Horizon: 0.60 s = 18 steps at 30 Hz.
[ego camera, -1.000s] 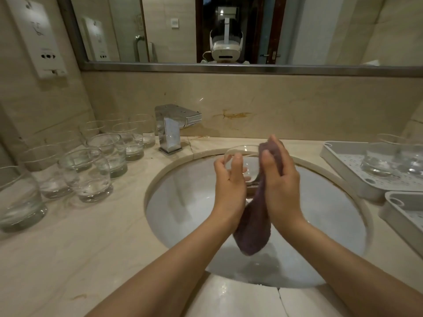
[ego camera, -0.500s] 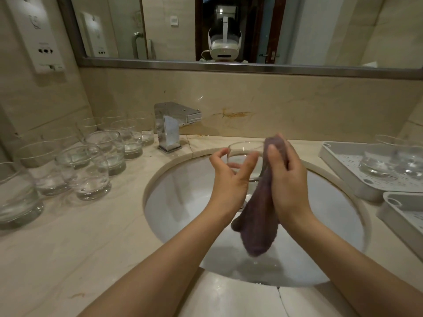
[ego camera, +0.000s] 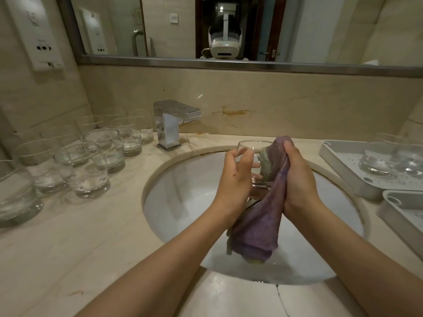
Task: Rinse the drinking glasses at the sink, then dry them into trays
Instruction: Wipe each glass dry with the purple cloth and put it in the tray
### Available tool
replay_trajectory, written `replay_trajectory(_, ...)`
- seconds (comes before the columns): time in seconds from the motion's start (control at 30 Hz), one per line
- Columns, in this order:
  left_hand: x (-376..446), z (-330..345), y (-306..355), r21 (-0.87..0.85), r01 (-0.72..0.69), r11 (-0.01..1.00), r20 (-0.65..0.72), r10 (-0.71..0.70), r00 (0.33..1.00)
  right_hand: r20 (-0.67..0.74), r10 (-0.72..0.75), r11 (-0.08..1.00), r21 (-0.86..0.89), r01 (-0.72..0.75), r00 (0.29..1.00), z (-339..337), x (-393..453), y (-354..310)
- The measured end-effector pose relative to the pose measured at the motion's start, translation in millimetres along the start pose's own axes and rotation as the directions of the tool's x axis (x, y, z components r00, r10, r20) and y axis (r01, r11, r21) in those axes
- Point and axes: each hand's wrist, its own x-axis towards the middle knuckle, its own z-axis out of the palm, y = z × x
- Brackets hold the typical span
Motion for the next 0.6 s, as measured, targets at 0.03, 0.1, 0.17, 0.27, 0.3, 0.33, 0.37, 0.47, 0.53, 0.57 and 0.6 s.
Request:
replay_trajectory(0.03, 0.9, -1.1, 0.4, 0.024, -0.005, 1.000, 0.021, 0.004, 1.000, -0.004, 0.036, 0.999, 0.018, -0.036, 0.999, 0.0, -0.1, -1.6)
replay_trajectory(0.1, 2.0, -2.6, -0.2, 0.105, -0.030, 0.994, 0.047, 0.025, 0.999, -0.045, 0.027, 1.000, 0.000, -0.027, 0.999, 0.4, -0.6, -2.2)
replay_trajectory(0.17, 3.2, -5.8, -1.2, 0.178, -0.029, 0.984, 0.040, 0.023, 0.999, -0.094, -0.037, 0.997, -0.064, 0.031, 0.995, 1.5, -3.0, -1.7)
replay_trajectory(0.27, 6.0, -9.2, -4.4, 0.115, -0.018, 0.993, -0.031, 0.021, 0.999, -0.044, -0.232, 0.930, -0.303, 0.208, 0.972, 8.0, -12.3, -1.5)
replay_trajectory(0.3, 7.4, -9.2, -6.6, 0.068, -0.009, 0.998, -0.064, 0.014, 0.998, 0.015, -0.302, 0.878, -0.385, 0.284, 0.953, 9.4, -16.0, 0.0)
replay_trajectory(0.33, 8.7, -9.1, -8.6, 0.030, 0.001, 1.000, -0.093, 0.001, 0.996, 0.086, -0.354, 0.816, -0.459, 0.352, 0.931, 10.2, -18.8, 3.7)
replay_trajectory(0.37, 9.4, -9.5, -9.5, 0.000, 0.009, 1.000, -0.117, -0.009, 0.993, 0.164, -0.394, 0.731, -0.541, 0.416, 0.905, 11.7, -22.8, 8.5)
replay_trajectory(0.47, 12.2, -13.3, -10.2, -0.073, 0.050, 0.996, -0.117, -0.058, 0.991, 0.368, -0.478, 0.445, -0.681, 0.581, 0.797, 11.4, -26.0, 26.9)
replay_trajectory(0.53, 12.2, -14.5, -9.0, -0.119, 0.070, 0.990, -0.080, -0.080, 0.994, 0.376, -0.466, 0.475, -0.657, 0.585, 0.801, 9.4, -22.4, 24.9)
replay_trajectory(0.57, 11.5, -15.1, -8.0, -0.139, 0.076, 0.987, -0.062, -0.085, 0.994, 0.350, -0.450, 0.542, -0.625, 0.562, 0.822, 8.3, -19.8, 19.6)
replay_trajectory(0.6, 11.9, -16.2, -7.8, -0.156, 0.083, 0.984, -0.037, -0.089, 0.995, 0.315, -0.424, 0.618, -0.584, 0.526, 0.849, 7.1, -16.8, 12.6)
